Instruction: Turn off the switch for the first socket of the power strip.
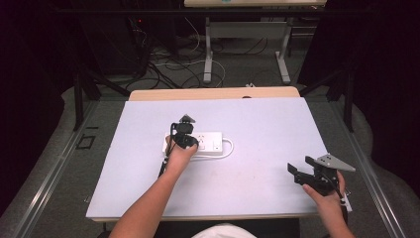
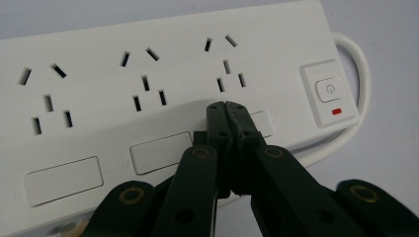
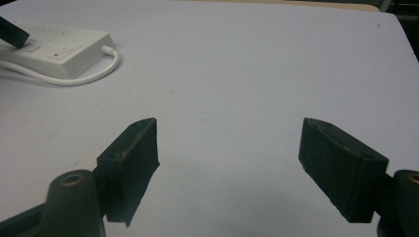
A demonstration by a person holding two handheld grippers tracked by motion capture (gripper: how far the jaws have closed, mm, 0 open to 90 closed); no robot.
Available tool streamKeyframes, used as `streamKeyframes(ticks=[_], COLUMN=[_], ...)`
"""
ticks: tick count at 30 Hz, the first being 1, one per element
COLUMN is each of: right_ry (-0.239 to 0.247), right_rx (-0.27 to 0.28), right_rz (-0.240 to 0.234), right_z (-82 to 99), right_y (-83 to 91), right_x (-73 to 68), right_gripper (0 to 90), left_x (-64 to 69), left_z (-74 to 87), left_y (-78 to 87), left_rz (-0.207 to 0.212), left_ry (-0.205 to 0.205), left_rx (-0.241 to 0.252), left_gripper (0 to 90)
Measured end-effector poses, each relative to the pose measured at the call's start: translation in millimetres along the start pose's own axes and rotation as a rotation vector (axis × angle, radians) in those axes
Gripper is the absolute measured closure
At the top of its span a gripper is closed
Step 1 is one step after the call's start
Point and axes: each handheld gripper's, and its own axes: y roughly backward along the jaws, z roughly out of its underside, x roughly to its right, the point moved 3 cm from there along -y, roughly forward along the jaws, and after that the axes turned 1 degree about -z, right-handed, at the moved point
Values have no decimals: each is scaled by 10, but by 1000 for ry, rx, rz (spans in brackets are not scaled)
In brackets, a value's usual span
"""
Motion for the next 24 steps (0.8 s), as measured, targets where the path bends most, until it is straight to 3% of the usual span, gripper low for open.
streamKeyframes(ticks=[24], right_ry=[5], right_rx=[-5], right_rz=[-1], right_z=[0], right_y=[-12], right_x=[-20], right_gripper=[224], left_x=[-3], left_z=[-14], left_y=[-3], left_rz=[2], left_ry=[1], left_rx=[2], left_gripper=[897])
